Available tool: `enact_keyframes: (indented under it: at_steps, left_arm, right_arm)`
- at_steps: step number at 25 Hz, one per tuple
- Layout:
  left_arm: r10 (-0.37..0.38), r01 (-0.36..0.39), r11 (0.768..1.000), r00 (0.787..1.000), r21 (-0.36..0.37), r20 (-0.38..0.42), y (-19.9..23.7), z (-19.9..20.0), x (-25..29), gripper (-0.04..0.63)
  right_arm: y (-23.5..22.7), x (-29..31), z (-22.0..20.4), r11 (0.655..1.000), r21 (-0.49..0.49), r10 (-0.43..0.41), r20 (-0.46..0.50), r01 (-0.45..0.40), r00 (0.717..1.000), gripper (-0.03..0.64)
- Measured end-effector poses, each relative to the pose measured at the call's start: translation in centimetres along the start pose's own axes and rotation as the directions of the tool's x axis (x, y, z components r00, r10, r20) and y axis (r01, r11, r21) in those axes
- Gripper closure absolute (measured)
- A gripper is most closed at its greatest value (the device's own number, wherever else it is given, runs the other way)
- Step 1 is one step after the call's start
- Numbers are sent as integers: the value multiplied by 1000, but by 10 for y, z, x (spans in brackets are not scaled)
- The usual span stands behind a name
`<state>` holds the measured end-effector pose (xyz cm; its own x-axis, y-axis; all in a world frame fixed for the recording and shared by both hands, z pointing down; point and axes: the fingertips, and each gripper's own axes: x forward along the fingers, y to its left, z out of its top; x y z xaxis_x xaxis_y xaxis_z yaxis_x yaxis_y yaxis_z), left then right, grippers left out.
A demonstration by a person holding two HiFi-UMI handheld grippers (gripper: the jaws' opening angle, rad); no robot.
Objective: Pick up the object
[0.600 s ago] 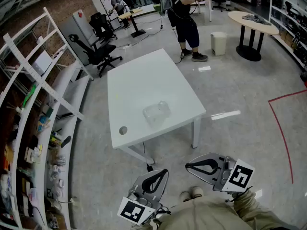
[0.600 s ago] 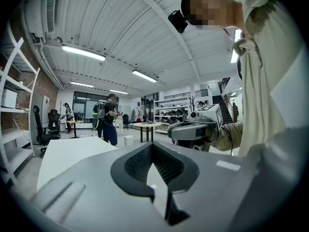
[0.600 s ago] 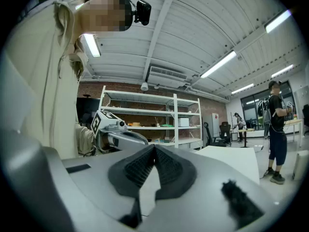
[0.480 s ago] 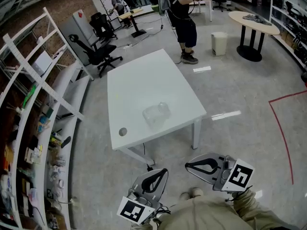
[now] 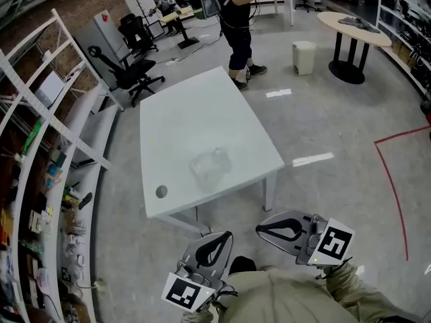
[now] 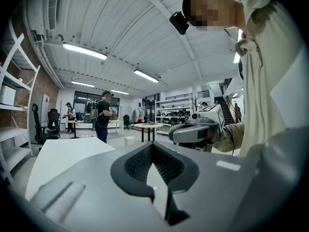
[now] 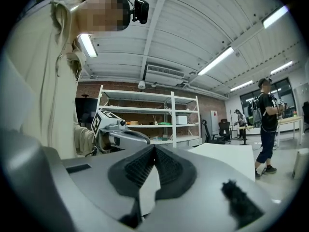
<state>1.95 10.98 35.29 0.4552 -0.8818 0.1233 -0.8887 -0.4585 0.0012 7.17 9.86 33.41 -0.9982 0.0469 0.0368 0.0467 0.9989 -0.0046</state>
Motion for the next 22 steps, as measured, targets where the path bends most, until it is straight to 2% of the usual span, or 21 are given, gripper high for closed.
enact_keyframes:
  at_steps: [5,11,17,22]
  left_arm:
    - [-1,1,1000,1000,-22,-12,29,-6,10,591]
    - [-18,16,999,999,-45,-41,85,-12,30,591]
    - [-43,39,998,997,-57,-71,154,-10,49,591]
    - [-86,74,992,989,-101,-116,189,-29,67,591]
  right_arm:
    - [-25,22,-4,1000,23,0,-13,1,1000,613]
    - [-70,64,-8,999,34,-8,-34,10,999,612]
    - [-126,116,-5,998,28,-62,-53,63,997,612]
    - [-163,142,-24,992,45,-116,-96,121,989,612]
